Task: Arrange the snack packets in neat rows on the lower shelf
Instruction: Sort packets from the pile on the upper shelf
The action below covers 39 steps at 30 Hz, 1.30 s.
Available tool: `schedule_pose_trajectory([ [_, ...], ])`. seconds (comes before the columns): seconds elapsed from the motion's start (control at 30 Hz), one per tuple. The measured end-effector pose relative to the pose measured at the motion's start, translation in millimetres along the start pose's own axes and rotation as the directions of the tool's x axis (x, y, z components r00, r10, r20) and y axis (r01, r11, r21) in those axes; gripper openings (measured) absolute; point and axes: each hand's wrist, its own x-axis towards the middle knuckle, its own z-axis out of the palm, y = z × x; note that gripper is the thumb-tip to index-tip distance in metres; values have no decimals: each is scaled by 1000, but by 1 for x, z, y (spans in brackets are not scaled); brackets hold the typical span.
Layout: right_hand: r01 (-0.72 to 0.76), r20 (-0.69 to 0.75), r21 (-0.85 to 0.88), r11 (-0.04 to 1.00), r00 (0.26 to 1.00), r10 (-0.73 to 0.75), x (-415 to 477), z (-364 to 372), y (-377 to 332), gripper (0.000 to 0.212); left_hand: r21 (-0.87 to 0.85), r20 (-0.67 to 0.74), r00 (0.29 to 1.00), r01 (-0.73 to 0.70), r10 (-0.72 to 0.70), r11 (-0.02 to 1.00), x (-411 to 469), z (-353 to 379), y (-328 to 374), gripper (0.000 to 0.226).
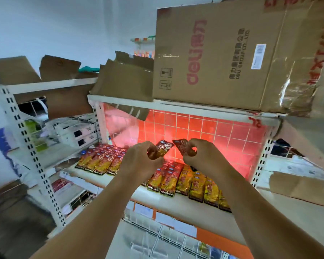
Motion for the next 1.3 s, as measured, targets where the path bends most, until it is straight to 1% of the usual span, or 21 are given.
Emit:
schedule_pose_trajectory([
  [0.1, 25, 0, 21, 999, 1000, -25, 17, 39, 5, 12, -11, -45, 998, 40, -40, 999, 4, 9, -32, 28],
  [0.23, 31, -17, 75, 997, 999, -30, 37, 84, 8, 14, 25, -89, 994, 63, -60, 998, 13, 19, -73, 25],
  [0.37, 37, -7, 121, 992, 999, -36, 57, 121, 18, 15, 33, -105, 989, 108, -104, 994, 23, 34, -102, 25],
  [0.47, 41, 1, 83, 996, 999, -41, 72, 144, 25, 18, 30, -84, 984, 162, -159, 986, 27, 49, -121, 25],
  [0.57, 41, 19, 95, 995, 999, -43, 83, 165, 35, 21, 4, -117, 969, 221, -219, 975, 33, 58, -139, 29],
  [0.67, 52, 52, 89, 995, 997, -57, 90, 185, 43, 28, 12, -113, 958, 267, -264, 964, 37, 62, -154, 27],
  [0.77, 41, 77, 86, 995, 996, -47, 95, 198, 47, 29, 37, -103, 952, 292, -287, 956, 43, 64, -171, 27],
  [0.9, 56, 93, 36, 998, 994, -59, 102, 217, 50, 30, 25, -117, 949, 299, -294, 954, 54, 68, -199, 21],
  [1.03, 31, 88, -13, 999, 996, -30, 109, 240, 48, 26, 49, -135, 944, 309, -301, 950, 66, 74, -234, 33],
  [1.1, 13, 66, -6, 1000, 998, -12, 113, 253, 44, 24, 62, -112, 947, 308, -300, 949, 75, 77, -253, 41],
  [1.2, -36, 56, 4, 999, 998, 36, 118, 272, 35, 26, 101, -67, 950, 311, -305, 945, 89, 79, -277, 50],
  [1.3, -89, 46, 18, 996, 995, 88, 121, 292, 26, 23, 142, -70, 956, 292, -284, 946, 99, 87, -305, 48],
])
